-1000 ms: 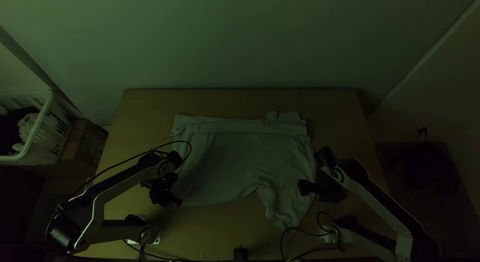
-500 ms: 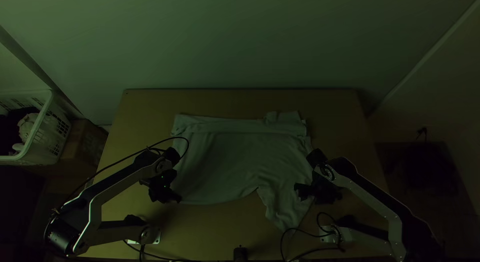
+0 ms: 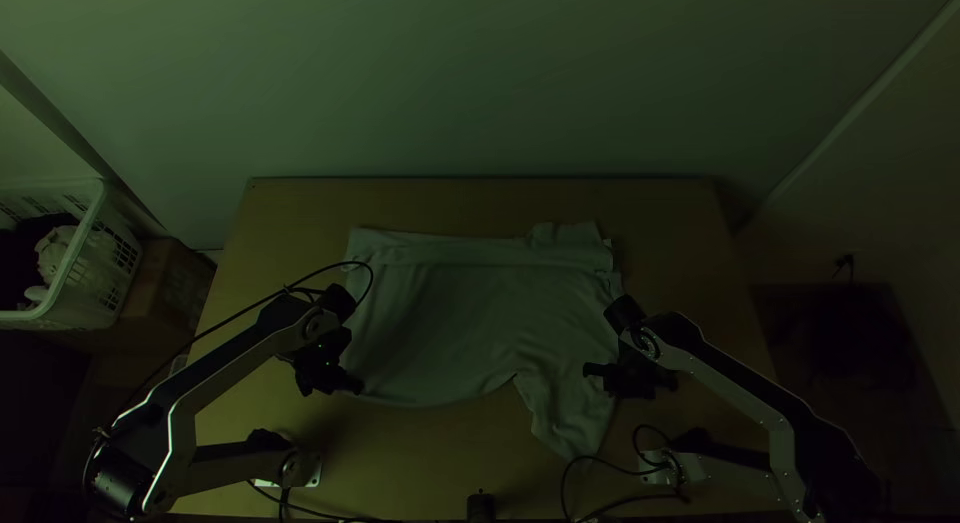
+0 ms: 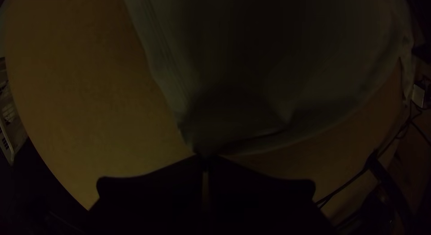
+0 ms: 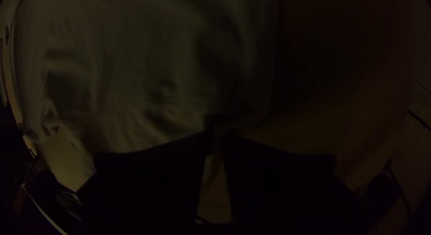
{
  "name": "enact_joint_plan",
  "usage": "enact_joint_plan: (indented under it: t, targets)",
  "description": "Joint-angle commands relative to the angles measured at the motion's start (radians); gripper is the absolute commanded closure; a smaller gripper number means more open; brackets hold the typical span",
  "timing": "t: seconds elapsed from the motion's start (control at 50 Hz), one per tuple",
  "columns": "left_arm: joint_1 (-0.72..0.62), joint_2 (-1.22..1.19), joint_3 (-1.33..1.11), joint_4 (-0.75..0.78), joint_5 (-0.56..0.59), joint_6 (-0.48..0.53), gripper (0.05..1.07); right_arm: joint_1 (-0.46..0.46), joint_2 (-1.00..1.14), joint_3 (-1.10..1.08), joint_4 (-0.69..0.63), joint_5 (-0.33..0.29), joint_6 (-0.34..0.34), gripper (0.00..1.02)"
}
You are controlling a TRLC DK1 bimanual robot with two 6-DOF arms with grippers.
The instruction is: Fold the t-shirt
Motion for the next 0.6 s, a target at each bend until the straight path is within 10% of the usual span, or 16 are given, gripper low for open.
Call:
enact_joint_plan:
  t: [0.0,0.58]
  targets:
    - [0.027,-0.024,0.027,-0.024,0.004,0.007,1.04,-0.01,-0.026,0.034,-0.03,0.018,0.013,1.0]
    - [0.276,-0.029,0.093,-0.006,0.01,0.17,1.04,-0.155,-0.063,0.132,-0.158,0.146,-0.066,1.0]
